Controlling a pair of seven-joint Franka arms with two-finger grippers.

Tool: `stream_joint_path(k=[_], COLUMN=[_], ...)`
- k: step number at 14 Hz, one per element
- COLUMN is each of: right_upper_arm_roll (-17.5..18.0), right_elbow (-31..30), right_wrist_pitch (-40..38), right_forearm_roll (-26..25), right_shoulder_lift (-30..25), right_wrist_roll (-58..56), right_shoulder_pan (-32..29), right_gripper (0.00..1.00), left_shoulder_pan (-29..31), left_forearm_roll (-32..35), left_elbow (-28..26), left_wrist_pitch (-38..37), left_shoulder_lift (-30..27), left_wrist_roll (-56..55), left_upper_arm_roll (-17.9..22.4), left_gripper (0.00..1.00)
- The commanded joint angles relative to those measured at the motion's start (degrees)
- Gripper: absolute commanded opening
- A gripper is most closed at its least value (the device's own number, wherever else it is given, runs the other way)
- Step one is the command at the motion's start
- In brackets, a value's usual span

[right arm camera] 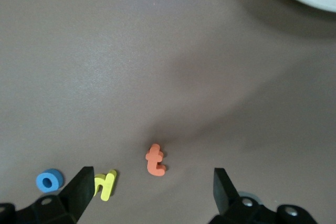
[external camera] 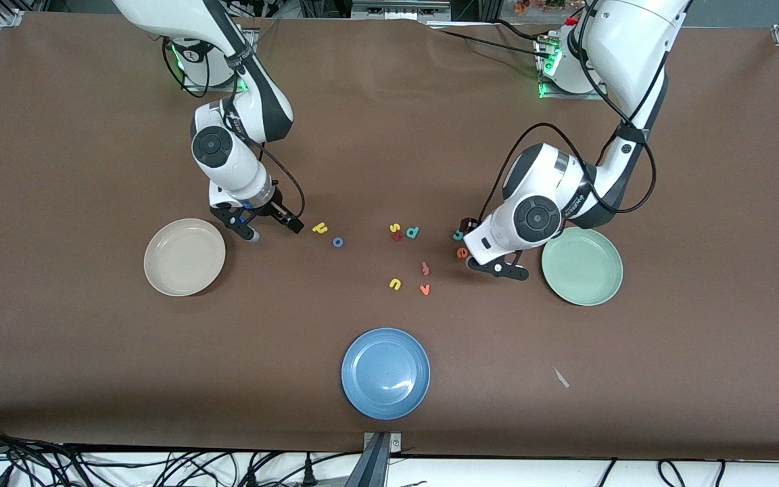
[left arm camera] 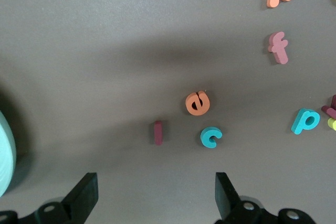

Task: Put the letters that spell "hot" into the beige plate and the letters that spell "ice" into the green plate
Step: 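Pinch red l with the left gripper while the right gripper pinches orange t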

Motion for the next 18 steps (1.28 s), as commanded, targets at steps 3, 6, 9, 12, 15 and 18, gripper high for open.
stream_joint_path(k=[3, 6, 9, 12, 15, 18], right_upper_arm_roll=[0.1, 0.1, 0.2, 0.1, 0.2, 0.1], right_elbow=[-0.8, -0.4, -0.2, 0.5, 0.9, 1.4], right_wrist_pitch=[5.4, 5.6, 5.6, 5.6, 5.6, 5.4], right_forearm_roll=[0.7, 0.7, 0.7, 1.1, 1.2, 1.2], right_shoulder_lift=[3.5, 5.0, 5.6, 6.7, 7.2, 7.2], right_wrist_roll=[1.9, 1.8, 1.8, 1.9, 1.9, 1.5], right_shoulder_pan=[1.4, 1.4, 1.9, 2.5, 2.8, 2.8], right_gripper=[1.00, 1.00, 0.97, 0.88, 0.79, 0.65], left_shoulder_pan=[-0.5, -0.7, -0.8, -1.2, -1.4, -1.7], left_forearm_roll=[1.4, 1.4, 1.4, 1.4, 1.4, 1.4], left_elbow=[-0.2, -0.1, -0.1, 0.0, -0.1, -0.1], left_wrist_pitch=[0.7, 0.7, 1.4, 1.4, 2.1, 2.8], left_shoulder_lift=[-0.2, 0.3, 0.4, 0.4, 1.0, 1.1], left_wrist_roll=[-0.8, -0.8, -0.8, -0.8, -0.8, -0.8], left_upper_arm_roll=[0.3, 0.3, 0.3, 0.3, 0.3, 0.3], left_gripper=[0.99, 0.98, 0.93, 0.86, 0.83, 0.77])
